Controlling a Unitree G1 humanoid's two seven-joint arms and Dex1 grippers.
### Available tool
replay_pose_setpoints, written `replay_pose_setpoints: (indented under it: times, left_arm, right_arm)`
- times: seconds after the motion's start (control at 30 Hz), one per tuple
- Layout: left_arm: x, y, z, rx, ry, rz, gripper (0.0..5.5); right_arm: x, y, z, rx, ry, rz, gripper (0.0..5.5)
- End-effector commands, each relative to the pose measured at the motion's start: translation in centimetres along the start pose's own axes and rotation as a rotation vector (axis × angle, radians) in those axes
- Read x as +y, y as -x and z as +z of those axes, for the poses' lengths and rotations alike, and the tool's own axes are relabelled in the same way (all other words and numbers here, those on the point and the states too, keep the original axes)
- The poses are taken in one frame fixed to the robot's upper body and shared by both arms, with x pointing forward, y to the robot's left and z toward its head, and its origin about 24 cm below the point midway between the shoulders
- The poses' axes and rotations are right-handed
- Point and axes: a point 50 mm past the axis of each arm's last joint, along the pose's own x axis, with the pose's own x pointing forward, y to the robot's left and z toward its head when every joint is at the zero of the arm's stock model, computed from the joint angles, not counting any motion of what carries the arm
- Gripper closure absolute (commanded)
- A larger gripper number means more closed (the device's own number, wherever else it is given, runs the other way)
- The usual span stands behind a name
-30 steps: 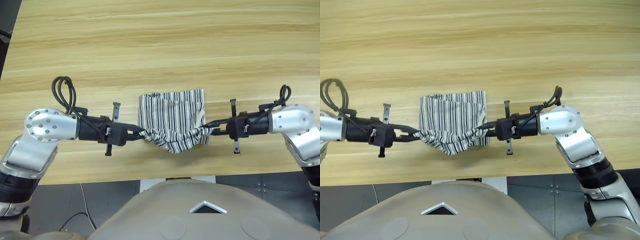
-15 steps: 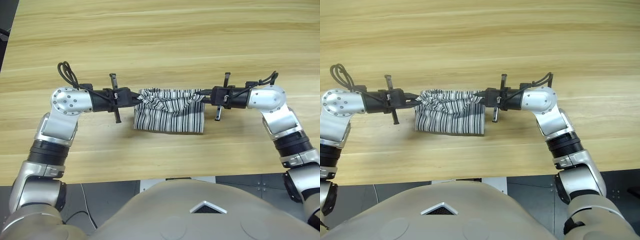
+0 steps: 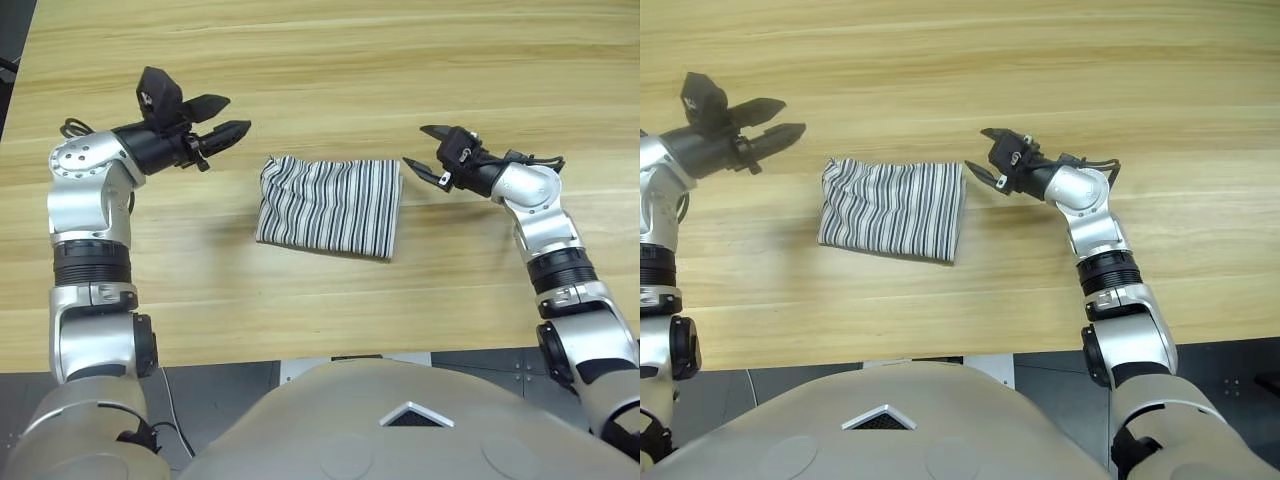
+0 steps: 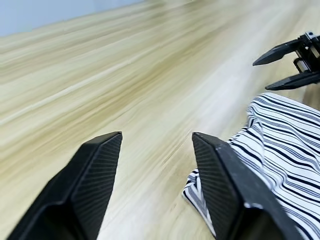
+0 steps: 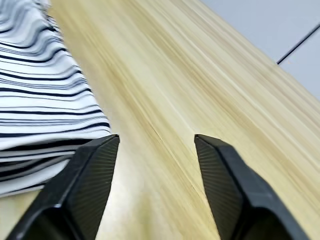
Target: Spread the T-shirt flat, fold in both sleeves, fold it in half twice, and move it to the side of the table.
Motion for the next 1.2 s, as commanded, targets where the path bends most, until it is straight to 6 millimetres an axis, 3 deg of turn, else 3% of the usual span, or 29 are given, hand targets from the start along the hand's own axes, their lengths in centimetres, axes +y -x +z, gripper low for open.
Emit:
replay_pose_setpoints:
  times: [0.03, 0.13, 0.23, 0.43, 0.6, 0.7, 0.8, 0.9, 1.0, 1.1, 1.13, 1.2]
  left_arm:
    - [0.0, -0.1, 0.1, -0.016, 0.011, 0.026, 2.3]
    - [0.1, -0.1, -0.3, -0.023, -0.023, 0.089, 2.3]
    - [-0.7, -0.4, -0.4, -0.053, -0.083, 0.056, 2.3]
    - [0.6, -0.4, 0.9, -0.12, -0.252, 0.283, 2.3]
    - [0.0, -0.5, 1.5, -0.174, -0.398, 0.372, 2.3]
    - [-0.1, -0.3, 1.8, -0.207, -0.401, 0.412, 2.3]
    - [0.2, -0.4, 1.6, -0.247, -0.366, 0.467, 2.3]
    - [0.1, 0.0, 0.3, -0.298, -0.271, 0.61, 2.3]
    - [-0.8, -0.2, -1.4, -0.354, -0.157, 0.679, 2.3]
    - [-1.1, -0.5, -2.7, -0.381, -0.07, 0.736, 2.3]
    - [-1.1, -0.6, -2.8, -0.388, -0.06, 0.758, 2.3]
    - [-1.0, -1.1, -2.3, -0.414, -0.064, 0.788, 2.3]
  right_arm:
    - [0.2, -0.9, 2.5, -0.171, -0.001, -0.041, 2.01]
    - [2.2, -1.3, 7.5, -0.544, -0.038, -0.041, 1.95]
    - [5.5, -3.6, 8.3, -0.55, -0.05, 0.062, 1.95]
    - [10.1, -7.6, 6.1, -0.323, -0.049, 0.152, 1.95]
    - [13.0, -7.4, 0.8, -0.008, 0.019, 0.247, 1.95]
    - [11.5, -4.4, -3.7, 0.232, 0.168, 0.285, 1.95]
    - [6.7, 2.2, -8.2, 0.465, 0.252, 0.214, 1.95]
    - [2.6, 9.3, -11.3, 0.638, 0.051, -0.01, 1.95]
    - [1.0, 14.7, -13.8, 0.746, -0.166, -0.289, 1.95]
    - [0.5, 17.5, -15.0, 0.811, -0.249, -0.524, 1.95]
    - [0.1, 17.6, -15.0, 0.801, -0.256, -0.607, 1.95]
    - [-1.3, 16.0, -13.8, 0.671, -0.227, -0.779, 1.95]
